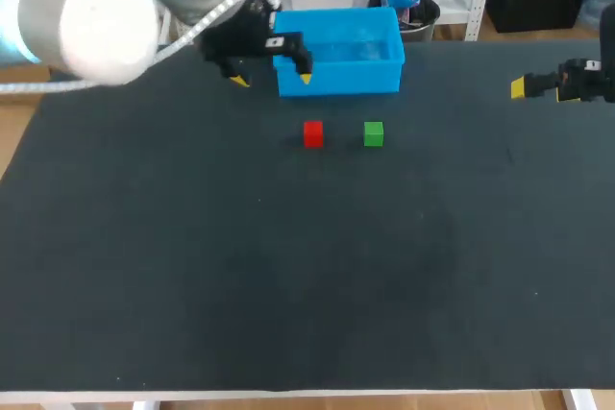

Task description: Use the left arm to pick the red cube and place it into the blue plastic box first, then use the right arm to grasp the green cube and put it into the same blue plastic box after the first action is fully finished.

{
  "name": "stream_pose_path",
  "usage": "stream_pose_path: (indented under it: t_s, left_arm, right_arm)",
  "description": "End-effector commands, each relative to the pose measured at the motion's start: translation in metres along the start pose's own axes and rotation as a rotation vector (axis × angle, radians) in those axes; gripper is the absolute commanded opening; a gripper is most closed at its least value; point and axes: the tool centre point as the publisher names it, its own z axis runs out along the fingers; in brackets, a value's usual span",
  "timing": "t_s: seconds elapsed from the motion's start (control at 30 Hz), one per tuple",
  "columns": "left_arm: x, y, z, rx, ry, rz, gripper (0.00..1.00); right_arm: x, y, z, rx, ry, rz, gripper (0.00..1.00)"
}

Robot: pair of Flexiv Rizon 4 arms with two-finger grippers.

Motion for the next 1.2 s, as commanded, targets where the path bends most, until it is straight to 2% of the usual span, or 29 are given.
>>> stream_pose_path:
  t_s: [0.03,0.1,0.23,0.37,0.63,1.2]
  left_arm:
    - [-0.028,-0.017,0.020,-0.053,0.089,-0.030,1.00]
    - [-0.030,-0.023,0.024,-0.060,0.094,-0.018,1.00]
    - [-0.030,-0.031,0.031,-0.117,0.153,-0.002,1.00]
    - [-0.026,-0.028,0.038,-0.161,0.210,-0.047,1.00]
    - [-0.011,-0.021,0.042,-0.177,0.234,-0.106,1.00]
    - [0.009,-0.028,0.040,-0.192,0.167,-0.113,1.00]
  right_arm:
    - [0.000,0.000,0.000,0.000,0.001,0.000,1.00]
    - [0.000,0.000,0.000,0.000,0.001,0.000,1.00]
    - [0.000,0.000,0.000,0.000,0.001,0.000,1.00]
    - [0.000,0.000,0.000,0.000,0.001,0.000,1.00]
    - [0.000,0.000,0.000,0.000,0.001,0.000,1.00]
    - [0.000,0.000,0.000,0.000,0.001,0.000,1.00]
